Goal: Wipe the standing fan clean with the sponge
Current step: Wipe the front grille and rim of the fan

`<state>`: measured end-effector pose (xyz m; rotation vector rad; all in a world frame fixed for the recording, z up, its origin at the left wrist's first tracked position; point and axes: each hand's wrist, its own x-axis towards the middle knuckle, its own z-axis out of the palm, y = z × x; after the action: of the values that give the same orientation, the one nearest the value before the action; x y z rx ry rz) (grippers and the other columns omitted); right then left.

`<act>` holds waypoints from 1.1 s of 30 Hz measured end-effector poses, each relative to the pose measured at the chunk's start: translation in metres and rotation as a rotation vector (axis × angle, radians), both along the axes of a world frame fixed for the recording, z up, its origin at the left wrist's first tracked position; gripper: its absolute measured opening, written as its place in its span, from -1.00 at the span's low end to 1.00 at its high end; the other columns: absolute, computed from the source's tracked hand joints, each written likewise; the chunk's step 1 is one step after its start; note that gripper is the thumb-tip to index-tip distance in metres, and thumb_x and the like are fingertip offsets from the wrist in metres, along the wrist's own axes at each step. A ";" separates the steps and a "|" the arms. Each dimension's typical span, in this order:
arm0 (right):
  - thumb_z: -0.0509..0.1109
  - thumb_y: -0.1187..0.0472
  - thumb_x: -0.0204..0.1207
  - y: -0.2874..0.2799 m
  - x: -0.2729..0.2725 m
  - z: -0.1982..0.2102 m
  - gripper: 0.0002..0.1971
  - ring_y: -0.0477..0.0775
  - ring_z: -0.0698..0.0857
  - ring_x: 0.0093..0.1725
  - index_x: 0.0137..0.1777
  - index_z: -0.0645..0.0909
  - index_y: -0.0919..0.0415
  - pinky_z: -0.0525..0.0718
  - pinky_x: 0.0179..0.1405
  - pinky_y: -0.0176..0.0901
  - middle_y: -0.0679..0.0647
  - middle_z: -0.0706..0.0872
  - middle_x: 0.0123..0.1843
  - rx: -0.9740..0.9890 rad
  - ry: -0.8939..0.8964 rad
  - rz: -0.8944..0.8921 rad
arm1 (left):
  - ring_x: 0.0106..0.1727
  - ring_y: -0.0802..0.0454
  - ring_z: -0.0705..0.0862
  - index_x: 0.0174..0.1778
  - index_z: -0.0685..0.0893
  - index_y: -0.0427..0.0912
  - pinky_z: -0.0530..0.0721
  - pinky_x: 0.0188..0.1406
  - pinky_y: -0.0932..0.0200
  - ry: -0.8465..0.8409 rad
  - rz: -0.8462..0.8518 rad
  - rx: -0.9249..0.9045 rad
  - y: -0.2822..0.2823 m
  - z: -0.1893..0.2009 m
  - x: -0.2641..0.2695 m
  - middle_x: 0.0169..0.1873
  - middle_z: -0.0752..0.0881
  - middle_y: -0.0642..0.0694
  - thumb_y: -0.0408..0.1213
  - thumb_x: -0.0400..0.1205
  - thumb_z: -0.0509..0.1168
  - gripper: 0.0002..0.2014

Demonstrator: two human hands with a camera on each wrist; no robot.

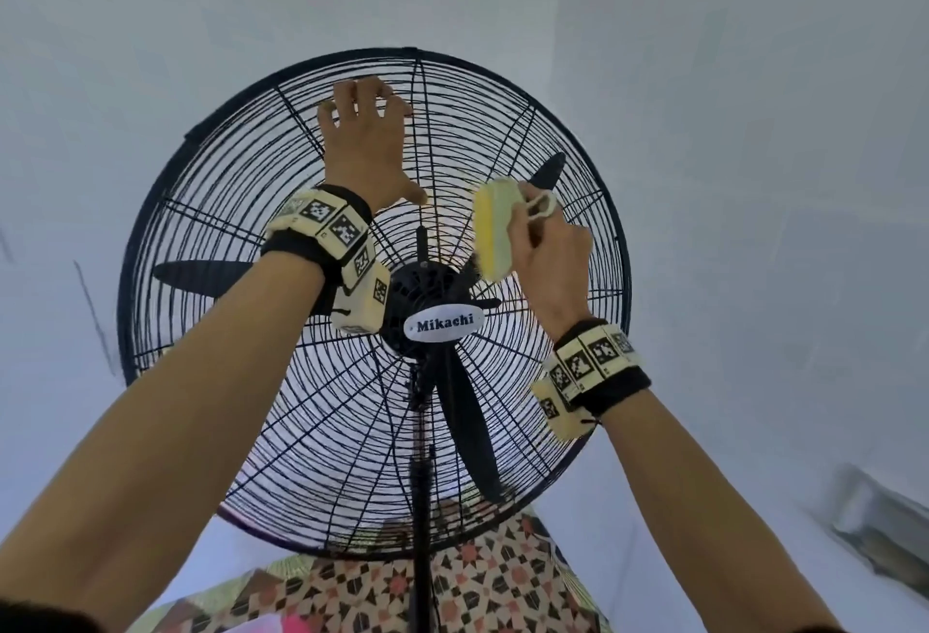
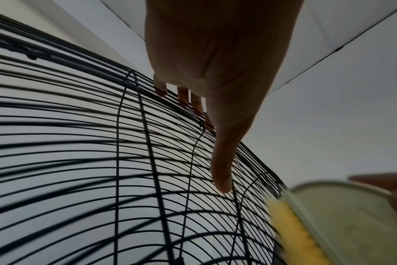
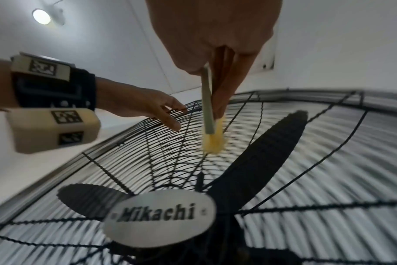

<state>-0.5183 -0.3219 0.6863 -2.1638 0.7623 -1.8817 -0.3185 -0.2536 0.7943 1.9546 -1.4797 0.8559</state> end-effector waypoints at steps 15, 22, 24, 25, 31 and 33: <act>0.24 0.12 0.83 0.011 0.016 0.033 -0.69 -0.28 0.70 -0.44 0.46 0.60 0.21 0.67 -0.46 -0.46 -0.11 0.75 -0.28 -0.070 -0.073 0.065 | 0.67 -0.37 0.19 0.58 0.48 -0.06 0.14 0.65 -0.38 -0.019 0.005 -0.012 -0.005 -0.003 -0.001 0.60 0.32 -0.19 0.15 0.18 0.77 0.06; 0.19 0.11 0.85 0.001 0.010 0.039 -0.70 -0.19 0.70 -0.39 0.41 0.61 0.24 0.63 -0.44 -0.58 0.10 0.79 -0.19 0.016 -0.097 -0.086 | 0.64 -0.36 0.21 0.57 0.48 -0.07 0.13 0.64 -0.34 -0.015 0.010 -0.013 -0.003 -0.002 0.004 0.59 0.31 -0.20 0.16 0.19 0.76 0.05; 0.23 0.12 0.84 0.006 0.009 0.042 -0.71 -0.08 0.74 -0.41 0.42 0.63 0.21 0.62 -0.52 -0.50 0.04 0.79 -0.25 -0.020 -0.106 0.009 | 0.64 -0.36 0.21 0.56 0.49 -0.06 0.15 0.63 -0.33 -0.019 0.004 -0.018 -0.004 -0.003 0.004 0.58 0.32 -0.19 0.16 0.18 0.76 0.05; 0.25 0.12 0.83 0.009 0.010 0.042 -0.71 0.01 0.74 -0.43 0.43 0.63 0.18 0.66 -0.55 -0.37 0.01 0.77 -0.30 -0.047 -0.098 0.074 | 0.64 -0.36 0.22 0.55 0.49 -0.05 0.16 0.63 -0.33 -0.023 -0.003 -0.025 -0.004 -0.003 0.002 0.58 0.33 -0.19 0.16 0.17 0.76 0.04; 0.19 0.07 0.85 0.002 0.011 0.037 -0.73 -0.02 0.67 -0.34 0.38 0.61 0.15 0.58 -0.30 -0.48 0.09 0.75 -0.26 -0.026 -0.064 -0.121 | 0.65 -0.37 0.20 0.56 0.49 -0.07 0.18 0.65 -0.36 -0.023 0.002 -0.019 -0.002 -0.003 0.002 0.59 0.33 -0.19 0.15 0.18 0.76 0.04; 0.18 0.08 0.85 0.004 0.008 0.043 -0.71 -0.20 0.60 -0.26 0.41 0.60 0.18 0.42 -0.17 -0.75 0.13 0.77 -0.11 0.024 -0.067 -0.196 | 0.65 -0.37 0.20 0.57 0.48 -0.06 0.19 0.65 -0.36 -0.026 0.011 -0.012 -0.001 -0.002 0.002 0.60 0.32 -0.19 0.16 0.20 0.75 0.04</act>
<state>-0.5104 -0.3183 0.7291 -2.0663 1.0097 -2.0145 -0.3167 -0.2545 0.7925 1.9512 -1.4767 0.8956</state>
